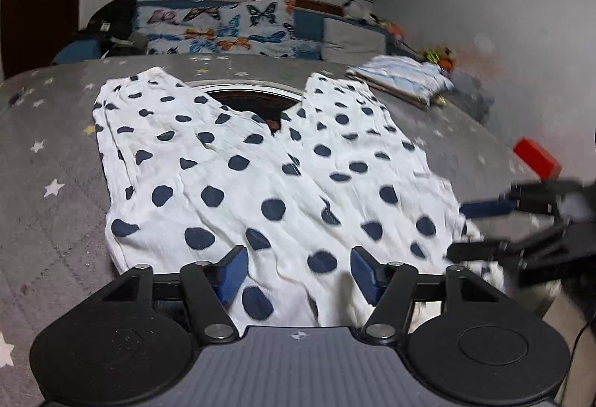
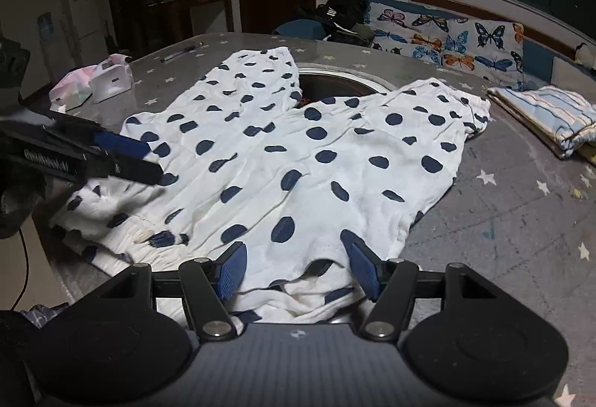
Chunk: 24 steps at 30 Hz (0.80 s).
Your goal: Fold clothes
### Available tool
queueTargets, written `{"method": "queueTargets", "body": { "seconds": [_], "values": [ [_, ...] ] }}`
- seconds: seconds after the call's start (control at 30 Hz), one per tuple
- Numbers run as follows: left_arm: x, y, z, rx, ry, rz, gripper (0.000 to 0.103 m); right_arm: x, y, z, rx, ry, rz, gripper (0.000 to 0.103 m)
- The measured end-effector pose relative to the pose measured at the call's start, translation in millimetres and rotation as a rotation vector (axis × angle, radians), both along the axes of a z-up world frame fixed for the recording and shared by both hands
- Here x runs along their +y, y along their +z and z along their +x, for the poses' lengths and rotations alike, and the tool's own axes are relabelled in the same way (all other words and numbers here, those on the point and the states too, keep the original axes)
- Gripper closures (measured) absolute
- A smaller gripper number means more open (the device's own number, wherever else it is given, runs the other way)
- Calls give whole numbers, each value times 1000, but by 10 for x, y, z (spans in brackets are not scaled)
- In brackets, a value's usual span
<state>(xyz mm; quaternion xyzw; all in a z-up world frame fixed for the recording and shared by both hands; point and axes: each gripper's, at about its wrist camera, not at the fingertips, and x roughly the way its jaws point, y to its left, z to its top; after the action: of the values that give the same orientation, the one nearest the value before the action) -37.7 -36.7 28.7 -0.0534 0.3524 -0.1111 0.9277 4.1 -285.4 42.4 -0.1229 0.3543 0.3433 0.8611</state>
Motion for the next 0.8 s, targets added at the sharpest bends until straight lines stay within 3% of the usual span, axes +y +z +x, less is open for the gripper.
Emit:
{"method": "queueTargets", "body": {
  "seconds": [0.03,0.3,0.43,0.53,0.7,0.8],
  "values": [
    [-19,-16,-26,-3,-13,15,48,10,-18,-12,-1,3,-11,40],
    [-21,-44,-220,-9,-33,58,49,74,51,-174,-62,36,-36,40],
    [2,-70,-292,3,-28,62,49,180,64,-309,-71,113,-28,40],
    [29,-73,-337,5,-19,58,49,246,-33,-349,-37,139,-52,40],
    [88,-66,-401,19,-21,65,54,163,-86,-332,58,108,11,39],
    [140,-52,-440,30,-28,62,56,171,-111,-435,72,132,21,38]
  ]
}}
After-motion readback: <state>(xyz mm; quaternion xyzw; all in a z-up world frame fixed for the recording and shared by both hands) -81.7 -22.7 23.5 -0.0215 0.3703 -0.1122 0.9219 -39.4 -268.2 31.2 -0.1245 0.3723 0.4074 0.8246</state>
